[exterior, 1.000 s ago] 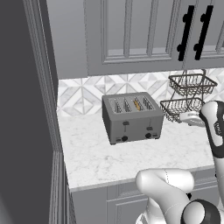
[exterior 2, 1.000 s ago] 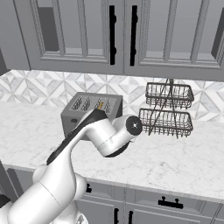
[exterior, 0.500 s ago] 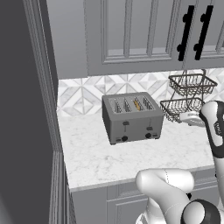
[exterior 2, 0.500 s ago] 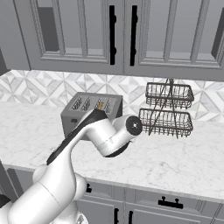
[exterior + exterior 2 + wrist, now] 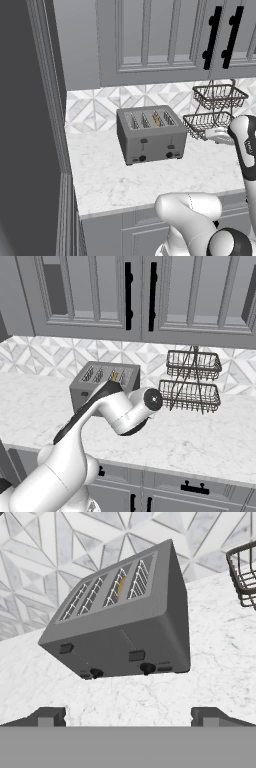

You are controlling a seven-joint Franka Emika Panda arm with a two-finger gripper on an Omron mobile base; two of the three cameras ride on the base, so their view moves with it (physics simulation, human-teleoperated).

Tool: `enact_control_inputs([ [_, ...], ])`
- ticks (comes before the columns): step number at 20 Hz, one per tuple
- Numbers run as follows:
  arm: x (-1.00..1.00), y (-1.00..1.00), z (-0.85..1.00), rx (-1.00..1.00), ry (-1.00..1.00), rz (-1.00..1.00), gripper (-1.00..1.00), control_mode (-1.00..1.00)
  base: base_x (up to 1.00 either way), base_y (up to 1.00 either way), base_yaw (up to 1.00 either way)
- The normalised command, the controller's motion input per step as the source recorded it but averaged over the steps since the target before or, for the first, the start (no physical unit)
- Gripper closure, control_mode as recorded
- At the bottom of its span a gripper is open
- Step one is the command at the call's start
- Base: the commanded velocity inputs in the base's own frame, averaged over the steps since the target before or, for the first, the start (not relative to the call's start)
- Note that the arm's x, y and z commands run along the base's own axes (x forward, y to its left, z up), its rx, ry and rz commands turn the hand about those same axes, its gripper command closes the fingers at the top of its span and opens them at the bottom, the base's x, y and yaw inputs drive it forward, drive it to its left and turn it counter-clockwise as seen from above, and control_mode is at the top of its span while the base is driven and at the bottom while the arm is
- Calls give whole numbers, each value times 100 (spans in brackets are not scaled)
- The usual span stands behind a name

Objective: Start the toaster. Once the lever pops up, take the bread to the plate on the dining counter.

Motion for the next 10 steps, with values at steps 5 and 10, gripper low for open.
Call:
enact_control_inputs([
  [5,0,0,0,0,0,0,-100,-100,0,0,0],
  [10,0,0,0,0,0,0,-100,-100,0,0,0],
])
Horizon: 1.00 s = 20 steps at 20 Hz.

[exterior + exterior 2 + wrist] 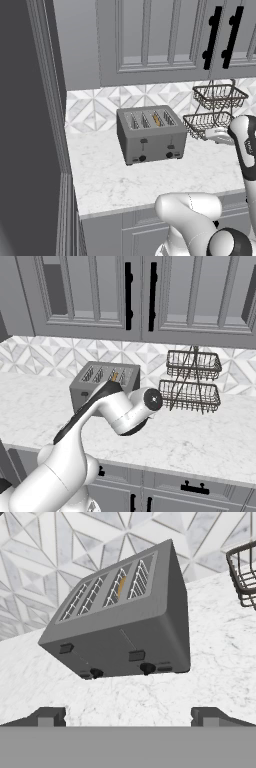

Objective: Start the toaster. Once the lever pops up, take the bread to the plate on the dining counter.

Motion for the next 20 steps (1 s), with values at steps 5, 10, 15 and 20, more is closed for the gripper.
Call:
enact_control_inputs([
  [5,0,0,0,0,0,0,-100,-100,0,0,0],
  [10,0,0,0,0,0,0,-100,-100,0,0,0],
  [15,0,0,0,0,0,0,-100,-100,0,0,0],
  [20,0,0,0,0,0,0,-100,-100,0,0,0],
])
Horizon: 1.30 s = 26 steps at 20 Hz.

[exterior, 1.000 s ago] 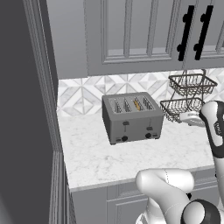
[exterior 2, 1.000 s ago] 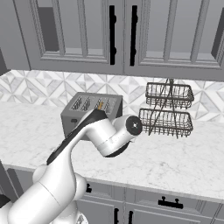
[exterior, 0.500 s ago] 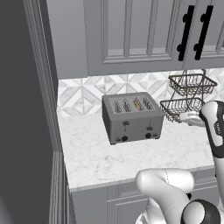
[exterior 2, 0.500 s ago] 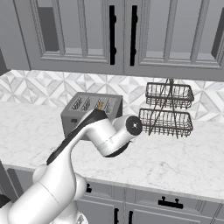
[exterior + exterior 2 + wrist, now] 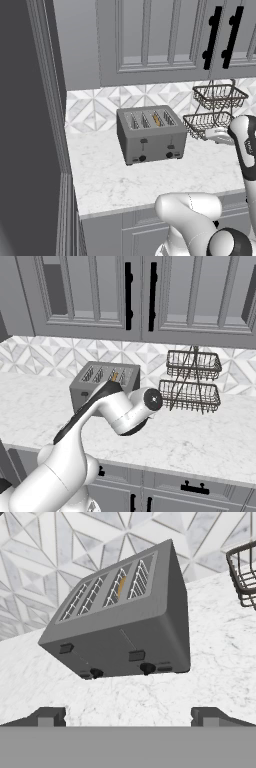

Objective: Start the toaster. Once the lever pops up, take the bread to the plate on the dining counter.

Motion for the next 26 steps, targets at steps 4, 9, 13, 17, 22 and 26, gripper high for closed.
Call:
enact_control_inputs([
  [4,0,0,0,0,0,0,-100,-100,0,0,0],
  [9,0,0,0,0,0,0,-100,-100,0,0,0],
  [13,0,0,0,0,0,0,-100,-100,0,0,0],
  [17,0,0,0,0,0,0,-100,-100,0,0,0],
  [22,0,0,0,0,0,0,-100,-100,0,0,0],
  [26,0,0,0,0,0,0,-100,-100,0,0,0],
])
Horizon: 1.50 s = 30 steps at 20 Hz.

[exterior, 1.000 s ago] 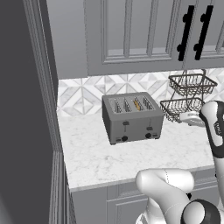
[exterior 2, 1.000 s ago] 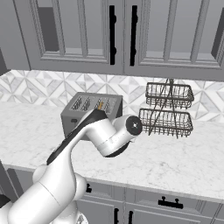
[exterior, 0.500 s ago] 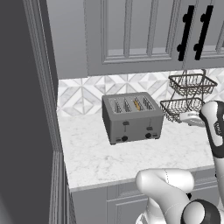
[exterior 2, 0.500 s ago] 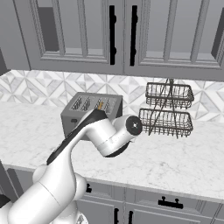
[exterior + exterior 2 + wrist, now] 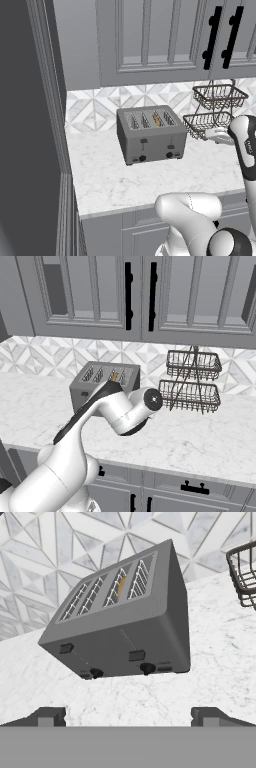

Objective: Start the toaster. Once the lever pops up, take the bread to the plate on the dining counter.

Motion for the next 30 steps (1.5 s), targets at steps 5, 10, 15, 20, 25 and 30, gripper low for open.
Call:
enact_control_inputs([
  [5,0,0,0,0,0,0,-100,-100,0,0,0],
  [10,0,0,0,0,0,0,-100,-100,0,0,0],
  [15,0,0,0,0,0,0,-100,-100,0,0,0],
  [20,0,0,0,0,0,0,-100,-100,0,0,0],
  [25,0,0,0,0,0,0,-100,-100,0,0,0],
  [30,0,0,0,0,0,0,-100,-100,0,0,0],
])
